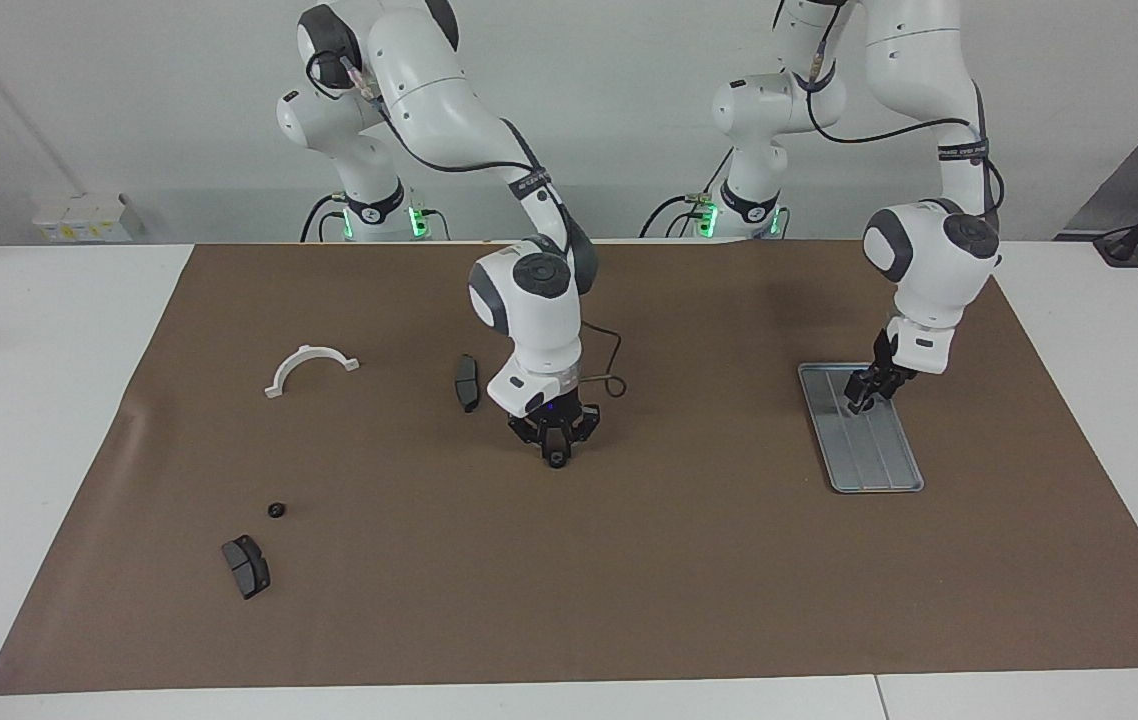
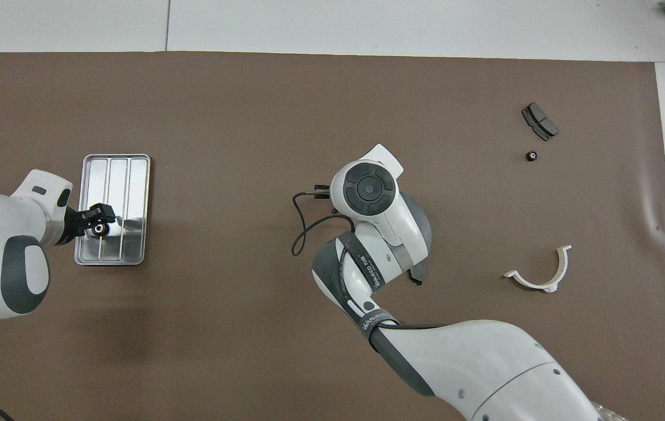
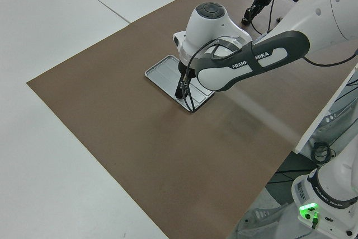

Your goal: Place bearing gear from tray to pile

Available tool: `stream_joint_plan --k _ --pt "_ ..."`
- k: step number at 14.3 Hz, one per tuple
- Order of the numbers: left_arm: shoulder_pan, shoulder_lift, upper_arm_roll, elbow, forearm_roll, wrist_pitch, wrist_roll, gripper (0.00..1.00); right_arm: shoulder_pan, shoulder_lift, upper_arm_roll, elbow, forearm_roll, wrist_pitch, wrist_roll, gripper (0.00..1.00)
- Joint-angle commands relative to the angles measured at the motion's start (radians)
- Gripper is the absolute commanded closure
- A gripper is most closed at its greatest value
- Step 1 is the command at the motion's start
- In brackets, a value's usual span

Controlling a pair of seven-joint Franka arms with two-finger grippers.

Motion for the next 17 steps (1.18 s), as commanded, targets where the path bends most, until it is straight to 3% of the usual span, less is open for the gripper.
stream_joint_plan --k 1,2,3,4,6,11,14,17 --pt "0.012 0.008 -0.008 -0.039 -0.011 0.089 0.023 0.40 -0.006 0.000 0.002 -0.018 -0.012 0.024 -0.005 0.73" --pt "0.012 0.008 -0.008 -0.039 -0.011 0.089 0.023 0.51 -0.007 0.000 0.001 -0.018 -0.012 0.024 -0.012 0.75" --pt "0.012 0.008 -0.008 -0.039 -0.011 0.084 0.023 0.80 -0.010 0.000 0.001 -0.017 -0.017 0.020 -0.016 0.76" --pt "0.008 0.008 -0.008 -0.036 -0.011 0.081 0.023 1.00 -0.015 0.000 0.001 -0.017 -0.030 0.020 -0.019 0.76" --pt "-0.003 0.008 -0.010 -0.021 -0.011 0.067 0.015 1.00 -0.040 0.001 -0.004 -0.007 -0.062 0.012 -0.034 0.77" --pt "-0.029 -0.013 -0.022 0.175 -0.011 -0.217 0.002 1.00 -0.174 0.001 -0.002 0.003 -0.069 0.011 -0.185 0.77" --pt "-0.125 -0.007 -0.024 0.333 -0.011 -0.379 -0.099 1.00 -0.254 0.001 -0.002 0.008 -0.067 0.011 -0.274 0.77" --pt "-0.288 0.006 -0.024 0.375 -0.011 -0.338 -0.341 1.00 -0.326 0.007 -0.002 0.009 -0.067 0.011 -0.342 0.77"
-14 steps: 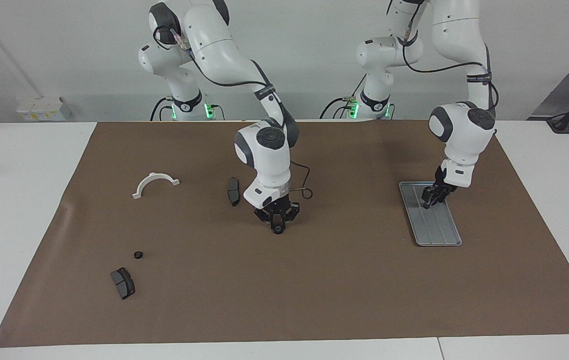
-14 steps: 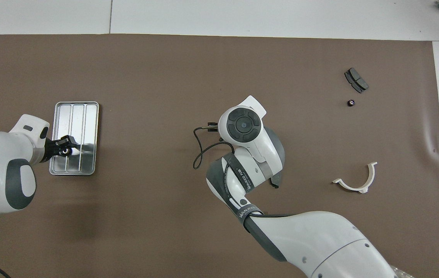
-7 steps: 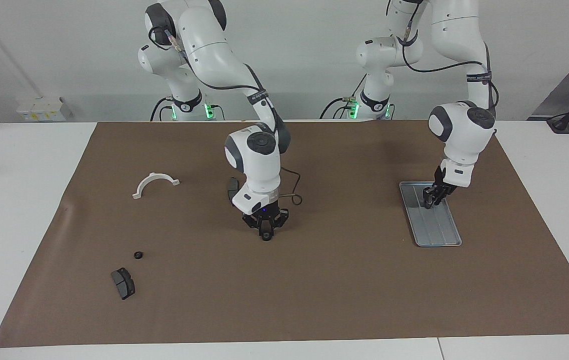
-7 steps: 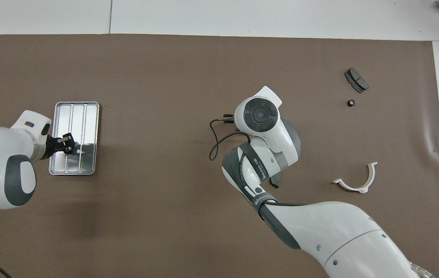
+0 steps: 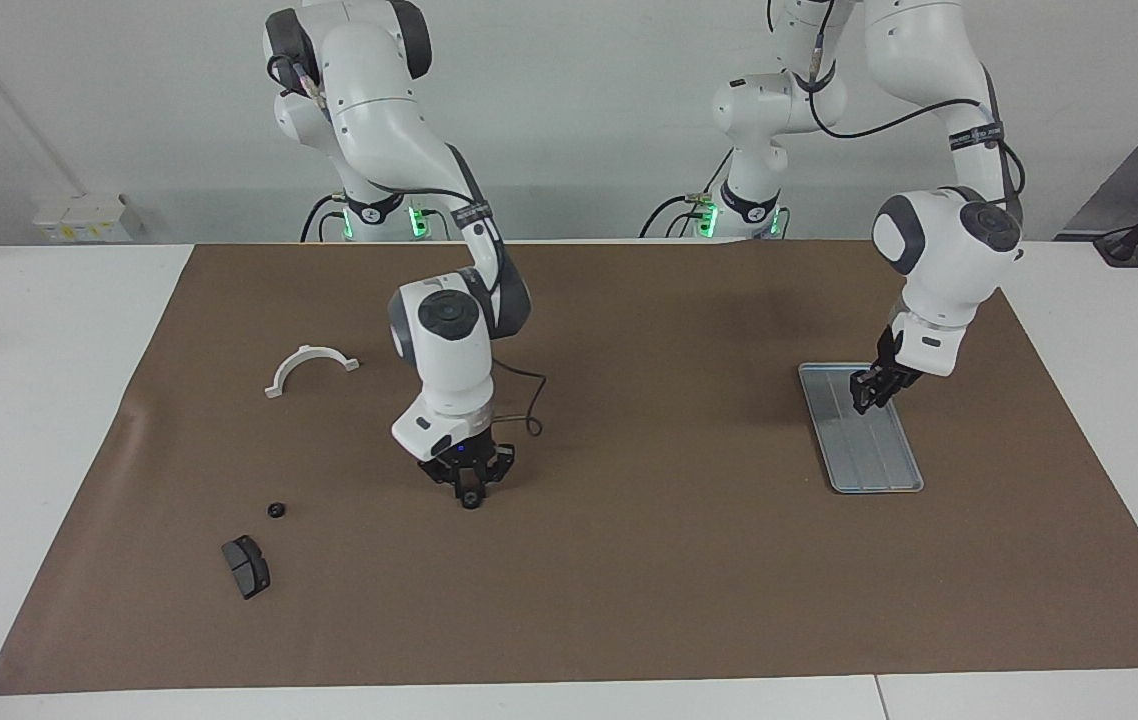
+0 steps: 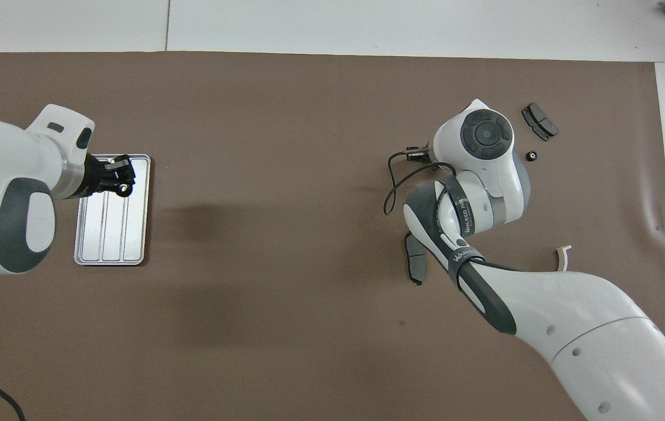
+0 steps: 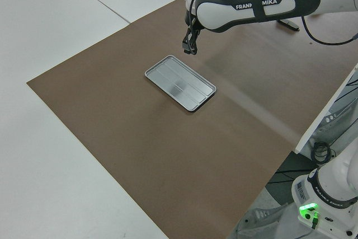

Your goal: Place bearing gear from tray to pile

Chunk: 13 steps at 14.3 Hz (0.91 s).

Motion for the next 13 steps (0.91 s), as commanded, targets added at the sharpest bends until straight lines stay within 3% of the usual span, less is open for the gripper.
stream_joint_plan --k 1,5,9,10,13 --pt "-0.161 0.028 0.013 0.029 -0.009 0.052 -0.182 1.00 -0.077 0.008 0.016 0.007 -0.013 0.012 -0.075 0.77" --pt "-0.346 0.074 0.013 0.035 -0.019 0.213 -0.335 1.00 -0.177 0.011 0.019 0.007 -0.002 0.023 -0.207 0.77" --pt "-0.497 0.313 0.016 0.234 -0.020 0.284 -0.510 1.00 -0.180 0.012 0.019 0.007 0.001 0.038 -0.224 0.76" --pt "-0.506 0.347 0.016 0.255 -0.020 0.304 -0.521 1.00 -0.180 0.012 0.019 0.007 0.003 0.036 -0.224 0.69" --pt "-0.508 0.382 0.013 0.246 -0.020 0.375 -0.521 1.00 -0.177 0.012 0.019 0.009 0.004 0.036 -0.216 0.16"
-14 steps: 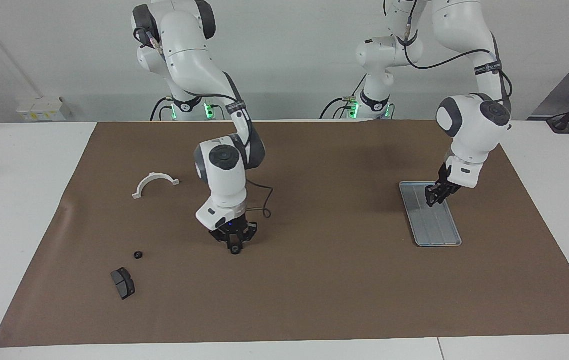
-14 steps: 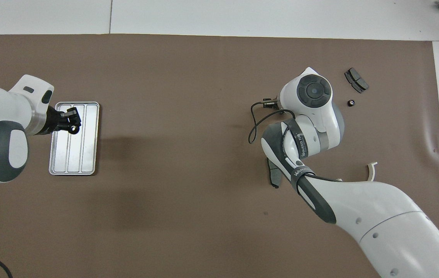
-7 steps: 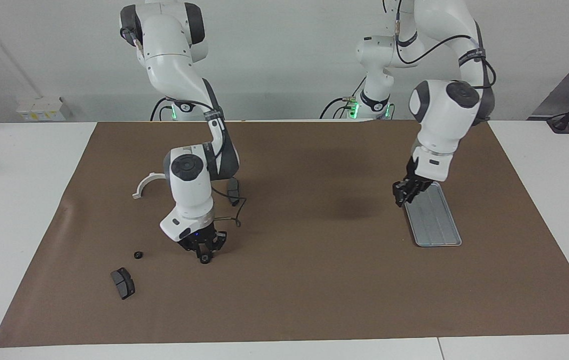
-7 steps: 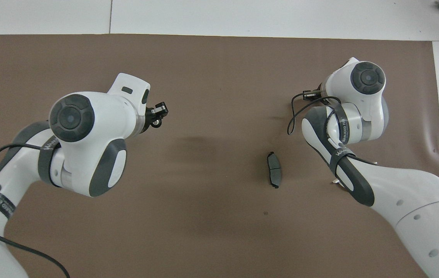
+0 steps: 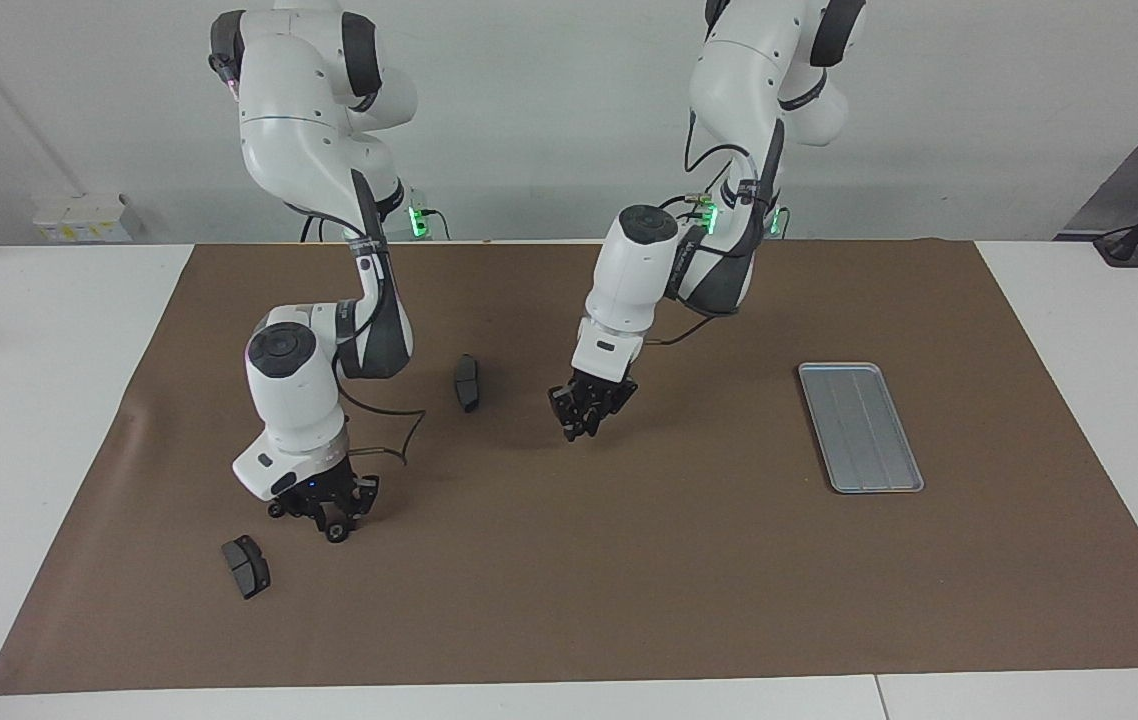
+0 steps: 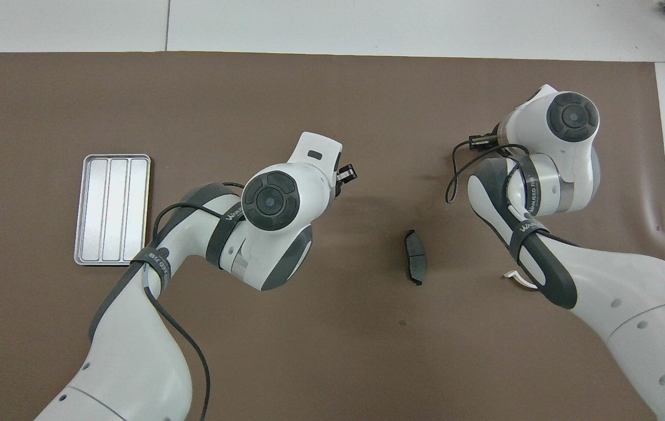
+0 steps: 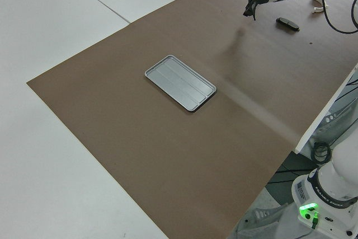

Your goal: Place bearing gear from tray to pile

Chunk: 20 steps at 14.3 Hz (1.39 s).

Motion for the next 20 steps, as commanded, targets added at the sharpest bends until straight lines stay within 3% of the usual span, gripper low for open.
stream_joint_plan --k 1,2,4,9,13,17,20 --pt "-0.007 0.039 0.017 0.024 -0.015 0.052 0.001 1.00 -0.006 0.009 0.008 0.008 0.004 0.017 -0.013 0.10" --pt "-0.007 0.041 0.017 0.016 -0.015 0.061 0.001 0.93 0.000 0.009 0.008 0.016 0.006 0.017 -0.011 0.10" --pt "-0.009 0.041 0.017 0.004 -0.015 0.067 0.004 0.00 0.011 0.005 0.010 0.024 0.006 0.013 -0.001 0.10" --pt "-0.004 0.016 0.022 0.009 -0.015 0.003 -0.002 0.00 0.072 0.002 0.013 0.025 0.006 0.013 0.078 0.10" --pt "0.115 -0.112 0.025 0.002 -0.015 -0.156 0.025 0.00 0.188 0.002 0.013 0.033 0.006 0.017 0.242 0.06" --pt "0.266 -0.218 0.019 -0.001 -0.018 -0.336 0.241 0.00 0.322 0.000 0.013 0.031 0.006 0.049 0.325 0.02" --pt "0.345 -0.257 0.020 -0.001 -0.031 -0.446 0.417 0.00 0.396 -0.006 0.013 0.031 0.004 0.052 0.369 0.02"
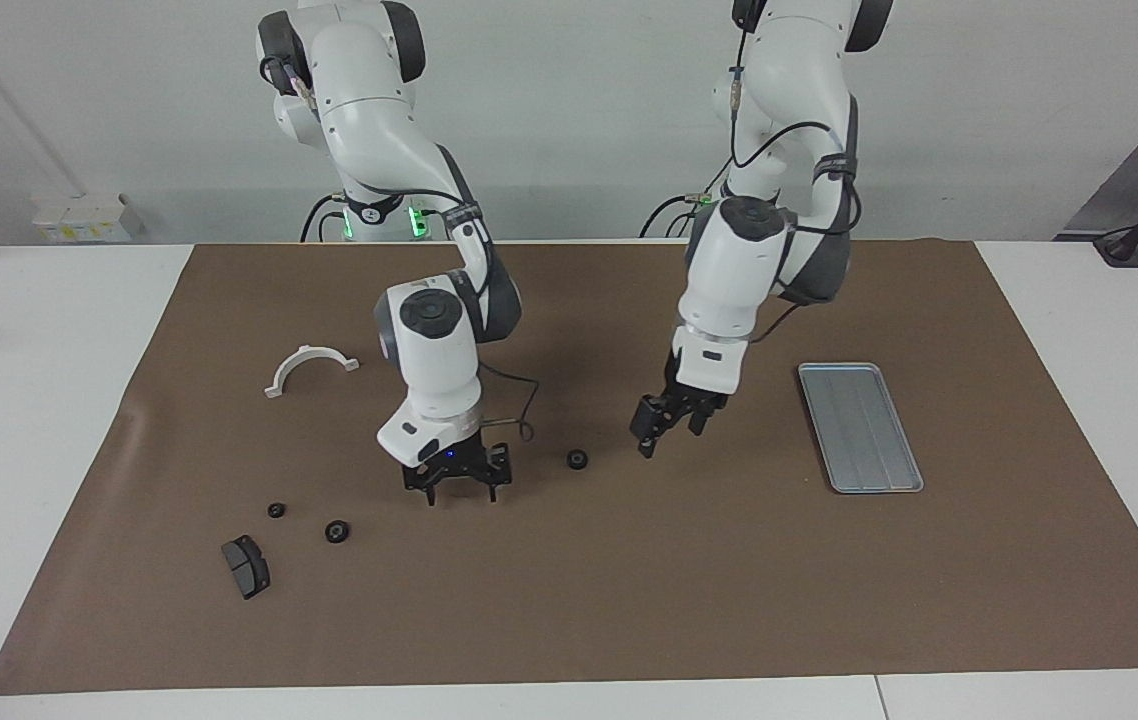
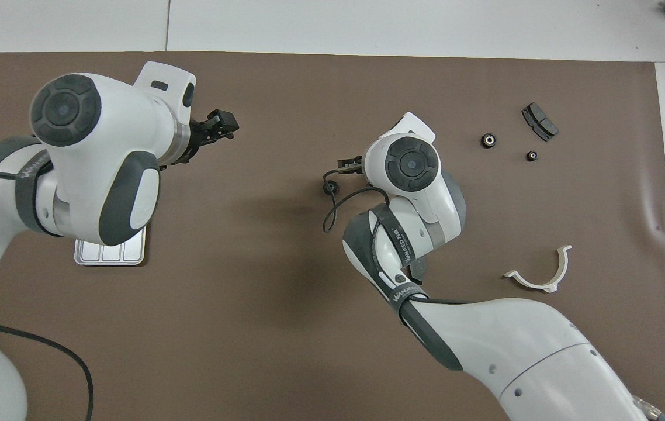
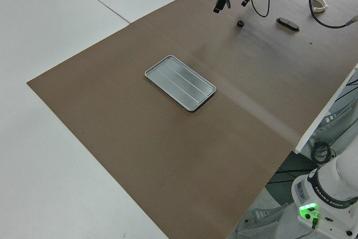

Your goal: Place bearing gear from tray to pile

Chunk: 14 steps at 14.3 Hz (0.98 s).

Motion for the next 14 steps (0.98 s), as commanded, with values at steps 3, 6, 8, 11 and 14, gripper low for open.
stream_joint_plan --k 3,6,8,11,14 --pt "0.080 -0.043 -0.010 -0.022 -0.021 -0.103 0.181 0.00 0.070 0.005 -0.002 -0.011 -0.003 0.044 0.030 0.02" --pt "0.146 -0.072 -0.008 -0.022 -0.021 -0.183 0.362 0.00 0.082 0.005 -0.002 -0.018 -0.014 0.044 0.022 0.04" --pt "0.181 -0.091 -0.005 -0.022 -0.021 -0.230 0.520 0.00 0.102 0.008 -0.002 -0.018 -0.017 0.044 0.019 0.07" --pt "0.181 -0.109 0.001 -0.019 0.015 -0.312 0.698 0.00 0.113 0.013 -0.003 -0.030 -0.040 0.039 0.009 0.15" --pt "0.177 -0.114 -0.002 -0.019 0.038 -0.312 0.694 0.00 0.113 0.013 -0.003 -0.036 -0.040 0.038 0.009 0.31"
